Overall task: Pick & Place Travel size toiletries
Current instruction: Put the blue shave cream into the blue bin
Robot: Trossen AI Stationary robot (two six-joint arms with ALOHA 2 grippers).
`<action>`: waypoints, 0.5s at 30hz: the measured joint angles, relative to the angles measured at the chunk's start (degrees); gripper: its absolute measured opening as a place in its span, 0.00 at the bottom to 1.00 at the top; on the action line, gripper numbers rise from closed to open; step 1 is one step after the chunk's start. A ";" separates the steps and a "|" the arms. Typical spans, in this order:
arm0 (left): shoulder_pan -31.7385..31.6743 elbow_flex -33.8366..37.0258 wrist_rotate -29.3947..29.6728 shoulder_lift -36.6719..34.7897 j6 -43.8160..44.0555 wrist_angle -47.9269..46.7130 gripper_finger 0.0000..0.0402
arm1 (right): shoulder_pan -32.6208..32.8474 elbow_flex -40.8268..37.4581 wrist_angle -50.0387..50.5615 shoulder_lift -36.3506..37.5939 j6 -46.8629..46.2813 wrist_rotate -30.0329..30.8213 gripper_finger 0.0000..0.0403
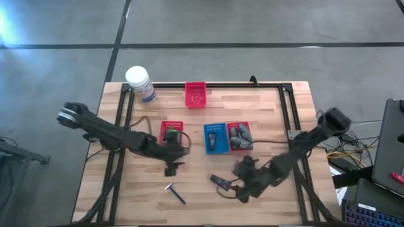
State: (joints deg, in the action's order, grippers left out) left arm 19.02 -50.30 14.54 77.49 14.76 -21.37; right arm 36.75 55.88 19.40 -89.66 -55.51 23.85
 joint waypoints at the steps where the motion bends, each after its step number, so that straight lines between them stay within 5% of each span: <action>1: 0.14 1.37 0.44 -1.91 0.70 0.03 0.68 | -0.45 0.60 0.43 -1.94 1.37 0.09 0.87; 15: 1.80 10.49 -4.07 -16.78 2.95 -4.28 0.68 | -5.51 16.72 2.85 -25.27 4.26 -2.92 0.83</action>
State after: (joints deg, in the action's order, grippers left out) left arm 20.82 -39.82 10.46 60.71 17.72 -25.66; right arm 31.24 72.60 22.25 -114.94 -51.25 20.93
